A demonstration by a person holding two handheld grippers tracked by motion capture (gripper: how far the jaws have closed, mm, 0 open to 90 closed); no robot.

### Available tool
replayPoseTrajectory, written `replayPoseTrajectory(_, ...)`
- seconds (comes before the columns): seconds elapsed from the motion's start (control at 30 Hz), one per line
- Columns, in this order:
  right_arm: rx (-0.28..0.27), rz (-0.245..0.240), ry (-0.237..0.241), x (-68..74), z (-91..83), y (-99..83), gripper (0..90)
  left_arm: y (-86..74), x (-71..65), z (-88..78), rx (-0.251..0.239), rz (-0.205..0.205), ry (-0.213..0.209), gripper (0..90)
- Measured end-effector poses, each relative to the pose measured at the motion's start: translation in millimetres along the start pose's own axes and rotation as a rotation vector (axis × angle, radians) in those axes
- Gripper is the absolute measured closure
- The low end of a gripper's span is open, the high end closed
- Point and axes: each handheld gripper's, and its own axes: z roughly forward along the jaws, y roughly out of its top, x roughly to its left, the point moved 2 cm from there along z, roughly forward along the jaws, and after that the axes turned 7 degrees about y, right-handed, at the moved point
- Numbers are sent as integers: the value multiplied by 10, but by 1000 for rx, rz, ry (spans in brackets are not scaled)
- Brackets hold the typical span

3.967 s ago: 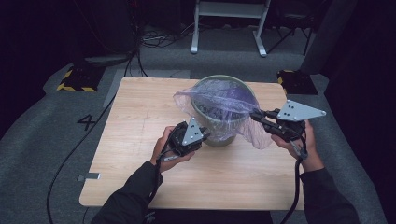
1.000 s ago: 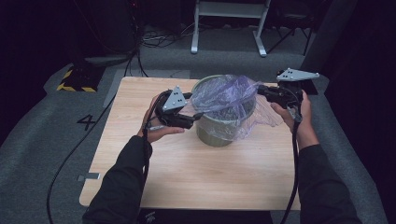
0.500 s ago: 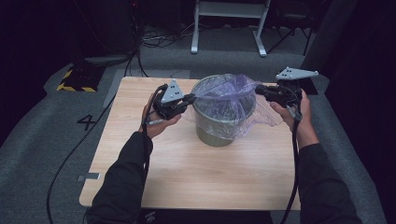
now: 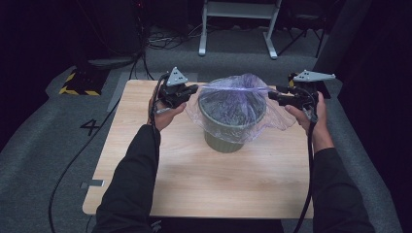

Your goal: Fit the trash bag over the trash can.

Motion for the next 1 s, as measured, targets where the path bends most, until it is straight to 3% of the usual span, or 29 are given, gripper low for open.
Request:
replayPoseTrajectory(0.1,-29,9,-19,-61,-6,-33,656,-2,36,72,12,-7,17,899)
replayPoseTrajectory(0.27,-58,31,-52,-177,-3,-82,726,-13,141,158,20,-60,35,899)
replayPoseTrajectory(0.37,-41,50,-80,-249,53,-140,798,-36,127,255,53,-52,43,899)
replayPoseTrajectory(0.53,-1,99,-119,-311,207,-245,900,-132,109,461,114,-84,48,899)
replayPoseTrajectory(0.7,40,133,-103,-332,351,-333,900,-254,140,600,145,-149,20,899)
replayPoseTrajectory(0.83,59,151,-76,-319,447,-393,900,-313,127,674,171,-179,-5,899)
replayPoseTrajectory(0.93,62,169,-47,-298,507,-448,900,-342,101,701,189,-189,-26,899)
replayPoseTrajectory(1.0,57,176,-19,-275,526,-488,900,-362,78,696,192,-171,-31,899)
